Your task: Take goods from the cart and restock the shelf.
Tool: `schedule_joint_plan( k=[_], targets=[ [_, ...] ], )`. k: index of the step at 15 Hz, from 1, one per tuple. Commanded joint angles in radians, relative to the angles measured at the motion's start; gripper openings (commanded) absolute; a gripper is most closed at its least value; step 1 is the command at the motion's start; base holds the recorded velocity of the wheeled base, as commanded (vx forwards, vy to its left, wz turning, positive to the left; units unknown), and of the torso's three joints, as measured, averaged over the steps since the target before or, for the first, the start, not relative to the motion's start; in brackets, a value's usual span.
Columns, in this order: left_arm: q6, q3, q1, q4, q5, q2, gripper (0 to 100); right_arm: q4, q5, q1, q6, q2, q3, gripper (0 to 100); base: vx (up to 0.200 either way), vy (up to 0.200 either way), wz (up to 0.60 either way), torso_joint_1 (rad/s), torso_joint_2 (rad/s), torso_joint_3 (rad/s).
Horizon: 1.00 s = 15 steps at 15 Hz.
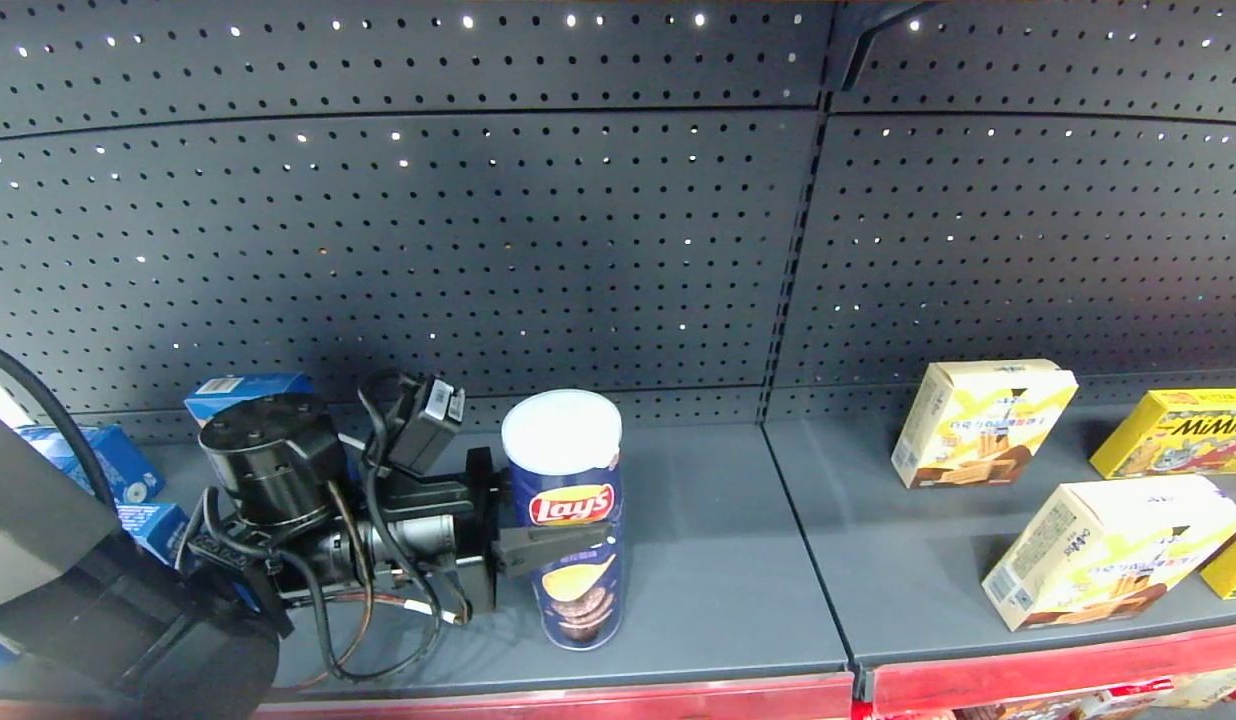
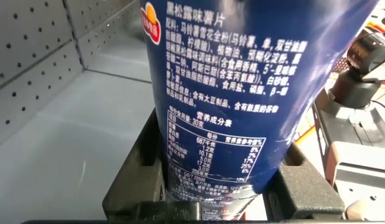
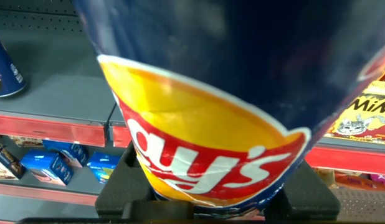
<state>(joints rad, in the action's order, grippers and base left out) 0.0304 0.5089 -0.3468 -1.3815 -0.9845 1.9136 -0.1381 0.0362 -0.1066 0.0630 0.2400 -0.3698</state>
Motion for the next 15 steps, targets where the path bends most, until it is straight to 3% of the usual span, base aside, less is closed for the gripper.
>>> schedule_joint_plan(
  k=[1,9,10,15],
  targets=[
    [0.000,-0.004,0.000,0.001,0.001,0.004,0,0.000,0.001,-0.001,0.001,0.001,0.003,0,0.000,0.000,0.00,0.000,0.00,0.000],
    [-0.004,-0.006,0.000,-0.001,0.003,0.027,0,0.000,-0.001,0.001,0.000,0.001,0.005,0,0.000,0.000,0.00,0.000,0.00,0.000],
    [-0.004,-0.006,0.000,-0.001,0.001,0.027,100,0.000,-0.001,-0.001,0.000,0.001,0.005,0,0.000,0.000,0.00,0.000,0.00,0.000],
    [-0.001,-0.004,0.003,-0.001,0.001,0.018,100,0.000,-0.001,-0.001,0.000,0.001,0.003,0,0.000,0.000,0.00,0.000,0.00,0.000]
  ],
)
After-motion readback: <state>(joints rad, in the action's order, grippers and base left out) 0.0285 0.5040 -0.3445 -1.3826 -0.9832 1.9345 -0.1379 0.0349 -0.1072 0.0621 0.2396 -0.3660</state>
